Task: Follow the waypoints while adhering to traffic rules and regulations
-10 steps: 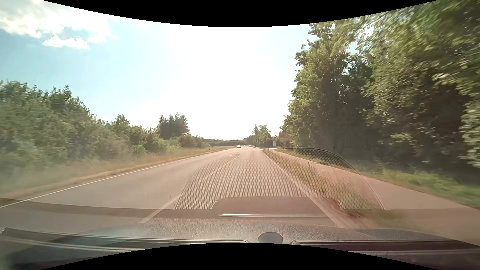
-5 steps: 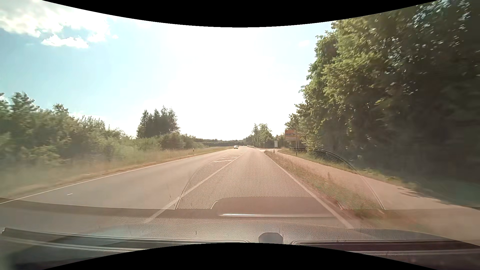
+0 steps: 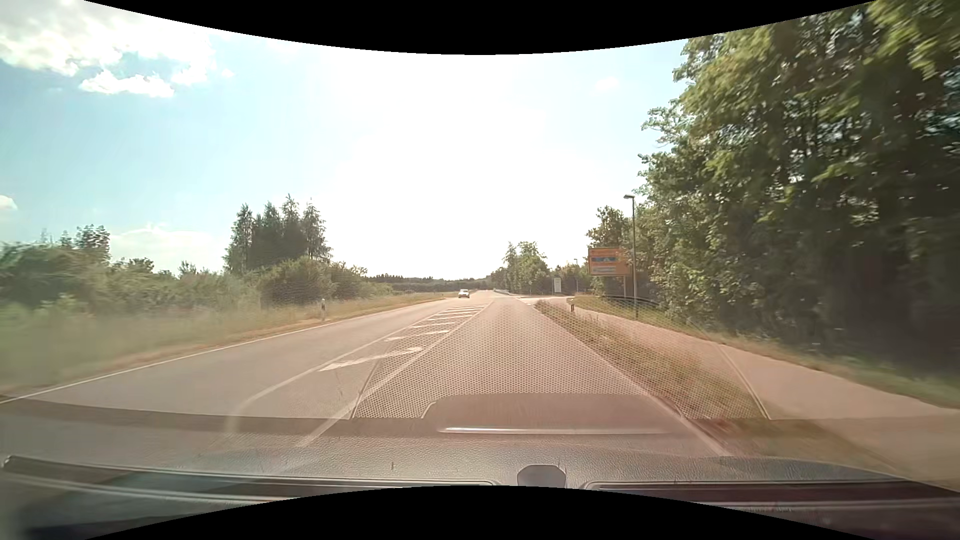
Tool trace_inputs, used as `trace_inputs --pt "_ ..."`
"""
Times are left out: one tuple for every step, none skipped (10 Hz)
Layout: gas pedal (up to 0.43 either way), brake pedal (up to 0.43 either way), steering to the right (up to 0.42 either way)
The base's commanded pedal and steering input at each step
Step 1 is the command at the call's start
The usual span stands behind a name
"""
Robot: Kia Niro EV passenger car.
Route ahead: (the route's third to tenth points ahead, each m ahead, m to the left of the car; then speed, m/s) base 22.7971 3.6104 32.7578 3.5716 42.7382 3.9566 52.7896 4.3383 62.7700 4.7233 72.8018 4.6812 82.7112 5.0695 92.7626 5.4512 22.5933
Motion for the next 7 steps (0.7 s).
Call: trace_inputs --pt "0.098 0.006 -0.001" --pt "0.098 0.006 -0.002" --pt "0.098 0.006 -0.002" --pt "0.098 0.006 -0.001" --pt "0.098 0.006 -0.001" --pt "0.098 0.006 -0.001" --pt "0.098 0.006 -0.001"
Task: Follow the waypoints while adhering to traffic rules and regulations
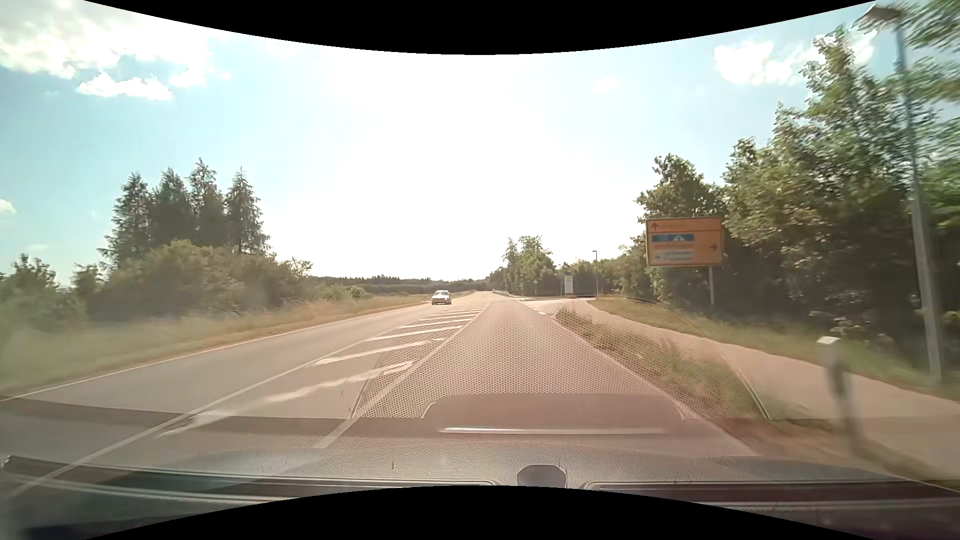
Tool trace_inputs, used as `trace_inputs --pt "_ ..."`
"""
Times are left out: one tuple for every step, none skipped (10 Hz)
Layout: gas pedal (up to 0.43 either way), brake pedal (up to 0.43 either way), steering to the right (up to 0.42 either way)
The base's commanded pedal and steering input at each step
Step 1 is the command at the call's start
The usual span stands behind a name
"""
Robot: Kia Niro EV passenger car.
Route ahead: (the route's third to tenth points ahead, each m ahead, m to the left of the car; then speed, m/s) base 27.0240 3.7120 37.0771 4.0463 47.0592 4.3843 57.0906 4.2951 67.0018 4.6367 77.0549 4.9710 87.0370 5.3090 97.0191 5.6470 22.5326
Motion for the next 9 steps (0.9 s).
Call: trace_inputs --pt "0.098 0.006 -0.001" --pt "0.098 0.006 -0.001" --pt "0.098 0.006 -0.001" --pt "0.098 0.006 -0.001" --pt "0.098 0.006 -0.002" --pt "0.098 0.006 -0.002" --pt "0.098 0.006 -0.003" --pt "0.098 0.006 -0.004" --pt "0.098 0.006 -0.005"
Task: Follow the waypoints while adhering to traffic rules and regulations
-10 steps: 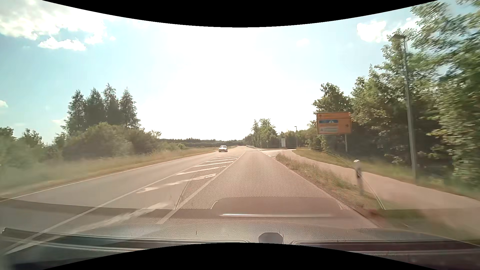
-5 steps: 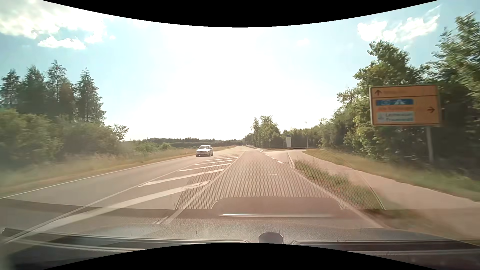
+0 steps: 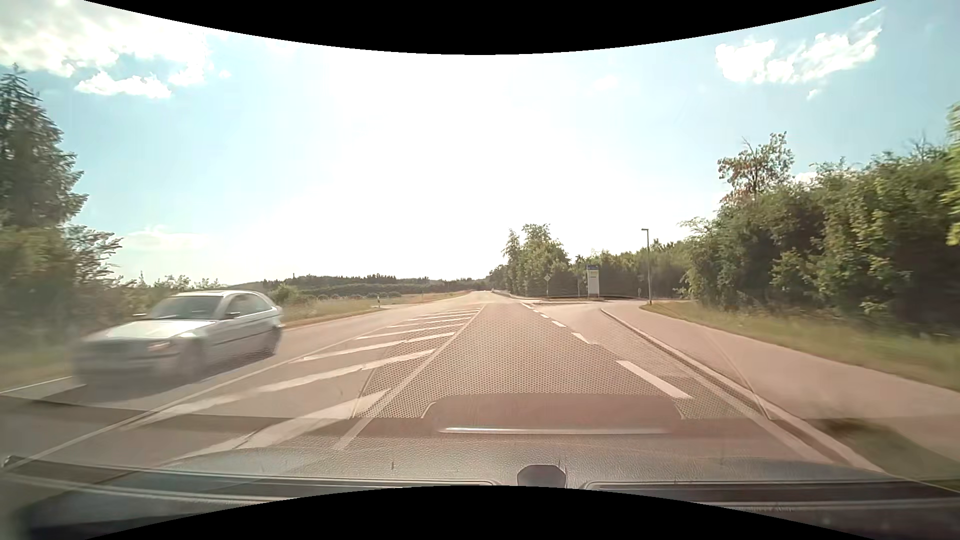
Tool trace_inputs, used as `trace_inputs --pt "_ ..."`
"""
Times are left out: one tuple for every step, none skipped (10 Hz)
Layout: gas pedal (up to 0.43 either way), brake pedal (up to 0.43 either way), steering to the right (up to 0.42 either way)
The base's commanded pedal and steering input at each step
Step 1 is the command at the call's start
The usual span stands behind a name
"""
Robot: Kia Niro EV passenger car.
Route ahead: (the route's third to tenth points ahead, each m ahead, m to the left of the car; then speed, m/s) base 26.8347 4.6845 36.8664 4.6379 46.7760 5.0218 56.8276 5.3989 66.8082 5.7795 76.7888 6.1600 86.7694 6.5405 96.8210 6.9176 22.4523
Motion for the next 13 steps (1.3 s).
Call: trace_inputs --pt "0.098 0.006 -0.005" --pt "0.098 0.006 -0.005" --pt "0.098 0.006 -0.005" --pt "0.098 0.006 -0.005" --pt "0.098 0.006 -0.005" --pt "0.098 0.006 -0.005" --pt "0.098 0.006 -0.005" --pt "0.098 0.006 -0.005" --pt "0.098 0.006 -0.005" --pt "0.098 0.006 -0.005" --pt "0.098 0.006 -0.005" --pt "0.098 0.006 -0.005" --pt "0.098 0.006 -0.005"
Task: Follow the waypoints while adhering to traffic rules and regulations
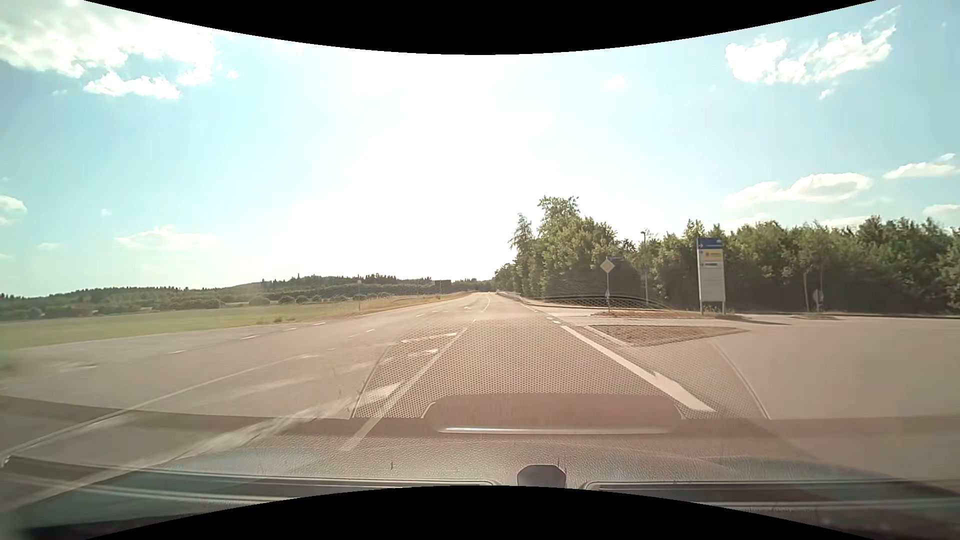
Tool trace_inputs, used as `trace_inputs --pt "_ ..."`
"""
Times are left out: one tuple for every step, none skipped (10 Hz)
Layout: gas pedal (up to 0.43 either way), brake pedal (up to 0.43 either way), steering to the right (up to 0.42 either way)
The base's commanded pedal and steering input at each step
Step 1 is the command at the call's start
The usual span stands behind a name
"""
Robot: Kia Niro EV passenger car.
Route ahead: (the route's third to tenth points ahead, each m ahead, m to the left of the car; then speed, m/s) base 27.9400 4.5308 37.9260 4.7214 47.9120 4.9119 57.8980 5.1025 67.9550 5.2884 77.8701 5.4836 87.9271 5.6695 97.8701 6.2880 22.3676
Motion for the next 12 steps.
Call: trace_inputs --pt "0.098 0.006 -0.005" --pt "0.098 0.006 -0.005" --pt "0.098 0.006 -0.005" --pt "0.098 0.006 -0.005" --pt "0.098 0.006 -0.005" --pt "0.098 0.006 -0.005" --pt "0.098 0.006 -0.005" --pt "0.098 0.006 -0.005" --pt "0.098 0.006 -0.005" --pt "0.098 0.006 -0.005" --pt "0.098 0.006 -0.005" --pt "0.098 0.006 -0.005"
